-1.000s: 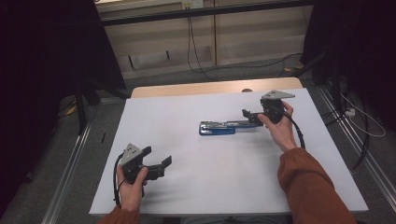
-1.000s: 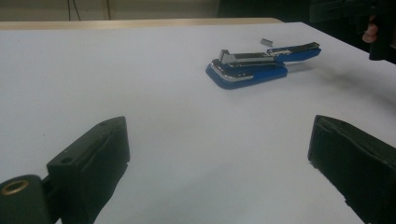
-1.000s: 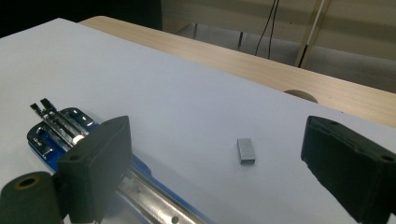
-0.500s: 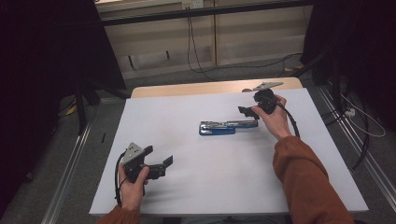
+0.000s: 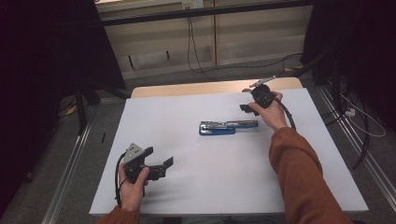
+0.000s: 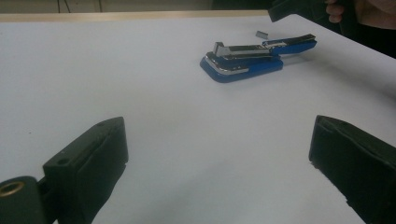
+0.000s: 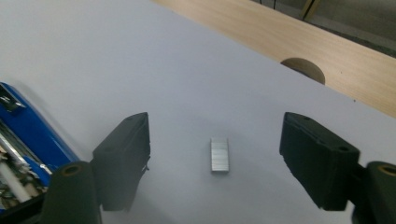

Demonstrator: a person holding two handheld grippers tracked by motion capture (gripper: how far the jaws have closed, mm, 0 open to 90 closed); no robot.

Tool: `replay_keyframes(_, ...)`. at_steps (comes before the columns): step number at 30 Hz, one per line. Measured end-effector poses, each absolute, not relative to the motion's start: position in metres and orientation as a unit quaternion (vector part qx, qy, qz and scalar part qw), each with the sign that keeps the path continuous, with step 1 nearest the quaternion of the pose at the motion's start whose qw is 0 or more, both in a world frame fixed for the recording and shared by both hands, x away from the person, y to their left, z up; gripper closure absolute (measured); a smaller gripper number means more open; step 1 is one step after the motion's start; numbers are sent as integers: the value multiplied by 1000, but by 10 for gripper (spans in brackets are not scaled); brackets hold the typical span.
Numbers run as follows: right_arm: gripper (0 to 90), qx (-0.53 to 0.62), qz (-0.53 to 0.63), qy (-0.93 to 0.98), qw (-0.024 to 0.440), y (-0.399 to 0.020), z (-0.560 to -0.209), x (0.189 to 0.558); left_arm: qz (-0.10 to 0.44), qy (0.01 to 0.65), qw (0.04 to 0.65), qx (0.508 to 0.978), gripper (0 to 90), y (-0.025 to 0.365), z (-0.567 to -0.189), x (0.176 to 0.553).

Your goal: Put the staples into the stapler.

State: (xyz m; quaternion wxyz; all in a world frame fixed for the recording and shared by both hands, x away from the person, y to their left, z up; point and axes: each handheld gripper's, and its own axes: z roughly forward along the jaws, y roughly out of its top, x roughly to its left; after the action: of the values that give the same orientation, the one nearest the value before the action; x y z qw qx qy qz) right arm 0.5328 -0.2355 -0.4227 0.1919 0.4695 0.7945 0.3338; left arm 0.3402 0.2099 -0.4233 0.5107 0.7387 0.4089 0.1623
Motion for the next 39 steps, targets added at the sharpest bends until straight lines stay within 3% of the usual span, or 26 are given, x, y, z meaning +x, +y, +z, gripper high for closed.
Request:
replay_keyframes(4, 229, 472, 330, 798, 180, -238, -430, 538, 163, 407, 505, 743, 47, 210, -424, 340)
replay_keyframes(7, 355, 475, 328, 798, 173, -242, -432, 542, 161, 410, 505, 742, 47, 212, -425, 340)
replay_keyframes(12, 457, 472, 314, 809, 157, -243, -434, 548, 157, 412, 507, 741, 47, 214, -425, 342)
replay_keyframes(20, 530, 475, 292, 817, 144, -244, -440, 551, 156, 409, 505, 744, 47, 212, -425, 342)
replay_keyframes(23, 622, 467, 292, 823, 140, -244, -439, 550, 155, 409, 506, 743, 47, 211, -425, 341)
replay_keyframes(39, 768, 454, 295, 830, 130, -243, -449, 553, 154, 409, 499, 748, 45, 208, -427, 344)
